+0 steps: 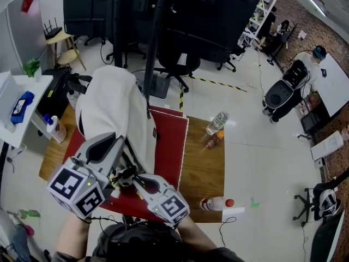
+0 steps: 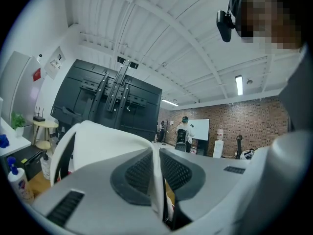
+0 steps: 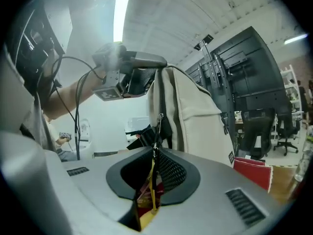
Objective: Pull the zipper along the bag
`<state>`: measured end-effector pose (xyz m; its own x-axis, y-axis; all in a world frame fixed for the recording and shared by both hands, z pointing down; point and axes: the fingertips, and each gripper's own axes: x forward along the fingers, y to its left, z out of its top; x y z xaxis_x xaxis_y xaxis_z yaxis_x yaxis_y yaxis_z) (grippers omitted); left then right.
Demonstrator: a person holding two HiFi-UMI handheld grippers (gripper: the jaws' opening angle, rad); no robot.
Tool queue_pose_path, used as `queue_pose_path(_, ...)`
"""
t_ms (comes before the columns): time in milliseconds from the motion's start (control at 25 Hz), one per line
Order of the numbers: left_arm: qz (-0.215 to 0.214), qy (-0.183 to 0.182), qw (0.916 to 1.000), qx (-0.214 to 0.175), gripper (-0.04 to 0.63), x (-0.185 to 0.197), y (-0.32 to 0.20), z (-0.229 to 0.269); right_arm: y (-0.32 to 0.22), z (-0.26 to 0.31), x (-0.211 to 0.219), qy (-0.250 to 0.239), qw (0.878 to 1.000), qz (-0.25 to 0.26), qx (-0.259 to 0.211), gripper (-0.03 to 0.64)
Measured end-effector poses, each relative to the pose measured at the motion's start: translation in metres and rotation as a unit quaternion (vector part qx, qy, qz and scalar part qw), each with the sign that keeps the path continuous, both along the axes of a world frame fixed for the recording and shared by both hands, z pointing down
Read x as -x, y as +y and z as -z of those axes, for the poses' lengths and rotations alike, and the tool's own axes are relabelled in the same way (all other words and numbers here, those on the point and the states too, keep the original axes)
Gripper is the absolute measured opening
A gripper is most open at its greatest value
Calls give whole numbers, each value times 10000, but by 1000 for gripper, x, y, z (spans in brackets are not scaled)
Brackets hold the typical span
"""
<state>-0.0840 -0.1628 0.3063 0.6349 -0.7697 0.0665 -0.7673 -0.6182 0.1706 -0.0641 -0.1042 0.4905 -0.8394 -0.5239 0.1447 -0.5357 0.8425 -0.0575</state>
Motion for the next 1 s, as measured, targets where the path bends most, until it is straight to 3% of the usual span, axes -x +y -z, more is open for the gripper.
queue_pose_path(520, 141, 6, 9997, -188, 63, 5, 4, -3, 2, 6, 0, -348, 9993, -111, 13, 65)
queue_pose_path(680, 218, -277, 9987, -368, 69, 5, 5, -8, 1, 4, 3, -377, 9992, -13, 121, 107)
queue_pose_path(840, 414, -818, 9947, -463, 107, 6, 9, -18, 2, 9, 6, -414, 9990, 101, 119, 153)
queue_pose_path(1000, 703, -988, 9885, -902, 142, 10, 9, -17, 4, 17, 8, -561, 9982, 181, 128, 230)
